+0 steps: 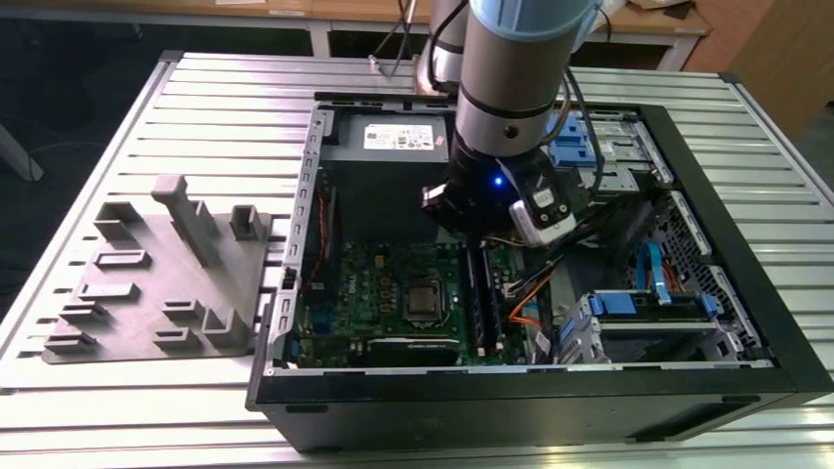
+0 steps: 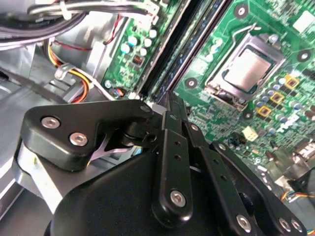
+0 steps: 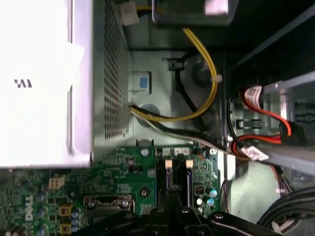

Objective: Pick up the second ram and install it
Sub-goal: 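Press down the second ram until it locks into place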

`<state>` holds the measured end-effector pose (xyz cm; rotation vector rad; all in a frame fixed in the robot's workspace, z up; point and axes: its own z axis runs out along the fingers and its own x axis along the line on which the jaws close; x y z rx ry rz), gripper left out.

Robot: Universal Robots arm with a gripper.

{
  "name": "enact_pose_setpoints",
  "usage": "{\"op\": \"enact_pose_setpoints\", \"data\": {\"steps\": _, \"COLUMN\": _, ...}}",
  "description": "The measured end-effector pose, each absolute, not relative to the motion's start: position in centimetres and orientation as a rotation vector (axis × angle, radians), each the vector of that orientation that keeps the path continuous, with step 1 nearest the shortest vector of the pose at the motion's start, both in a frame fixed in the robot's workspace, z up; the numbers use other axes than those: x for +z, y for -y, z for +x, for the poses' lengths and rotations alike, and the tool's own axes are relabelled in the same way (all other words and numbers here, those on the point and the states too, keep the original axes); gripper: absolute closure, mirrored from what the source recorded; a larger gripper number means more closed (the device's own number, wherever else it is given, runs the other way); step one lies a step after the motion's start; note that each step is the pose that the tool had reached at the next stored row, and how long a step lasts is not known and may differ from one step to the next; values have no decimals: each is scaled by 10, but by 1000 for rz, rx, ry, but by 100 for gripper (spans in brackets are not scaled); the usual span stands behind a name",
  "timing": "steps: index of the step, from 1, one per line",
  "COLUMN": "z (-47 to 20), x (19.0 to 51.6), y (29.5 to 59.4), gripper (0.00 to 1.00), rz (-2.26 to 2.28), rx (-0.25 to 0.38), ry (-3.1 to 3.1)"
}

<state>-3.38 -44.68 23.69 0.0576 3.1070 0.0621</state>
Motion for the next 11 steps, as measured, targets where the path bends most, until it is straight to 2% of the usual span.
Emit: {"op": "enact_pose_setpoints", "data": {"steps": 11, "z": -34, "x": 237, "y": 469, "gripper": 93, "rz": 58, "rx": 62, "ry": -3107}}
